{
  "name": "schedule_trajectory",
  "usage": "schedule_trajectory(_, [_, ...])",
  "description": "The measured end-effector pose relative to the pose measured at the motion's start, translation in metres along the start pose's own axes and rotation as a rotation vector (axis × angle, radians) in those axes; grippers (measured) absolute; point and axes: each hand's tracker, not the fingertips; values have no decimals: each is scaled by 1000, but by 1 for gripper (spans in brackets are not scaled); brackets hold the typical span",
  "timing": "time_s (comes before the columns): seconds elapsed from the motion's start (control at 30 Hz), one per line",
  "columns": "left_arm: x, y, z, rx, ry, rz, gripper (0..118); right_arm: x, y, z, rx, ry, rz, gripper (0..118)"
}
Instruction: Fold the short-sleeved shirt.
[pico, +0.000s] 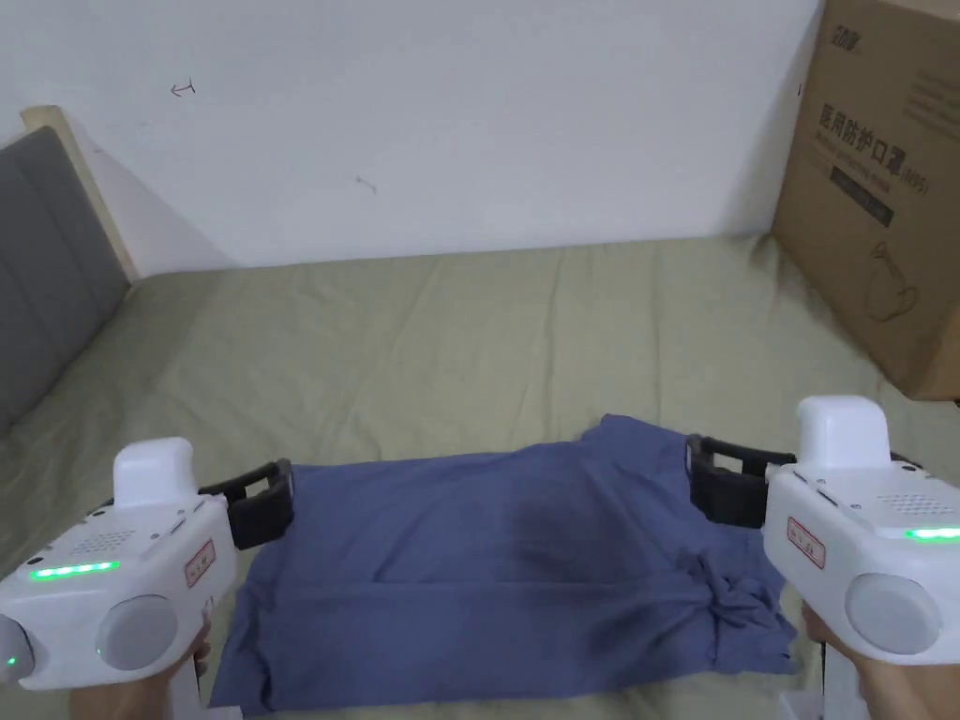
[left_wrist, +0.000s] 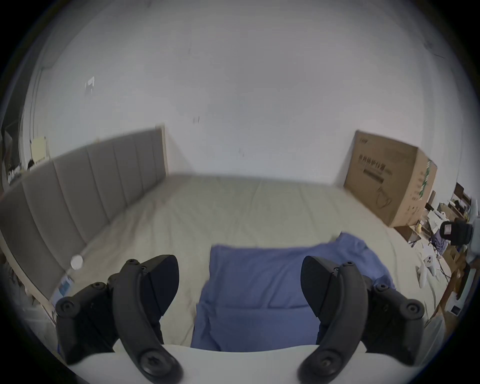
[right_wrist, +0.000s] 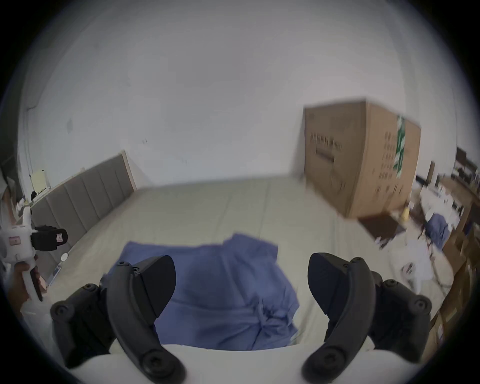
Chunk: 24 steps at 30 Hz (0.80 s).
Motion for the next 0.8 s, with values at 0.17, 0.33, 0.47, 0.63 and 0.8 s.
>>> schedule_trajectory(0.17, [27,4,51,158,0,-42,91,-20,9,53,158,-55,48,106])
schedule_trajectory(0.33, [41,-9,72,216,-8,-58,0,-34,3,75,205,-85,106,9])
schedule_trajectory(0.47, [40,-13,76,200,-61,-47,0,-34,1,74,206,-61,86,0])
schedule_trajectory(0.63, [27,-16,66,119,-56,8,0,-33,-1,75,199,-59,77,0])
schedule_trajectory(0.8, [-4,-32,35,-74,-25,109,0,-28,-5,65,173,-57,75,0])
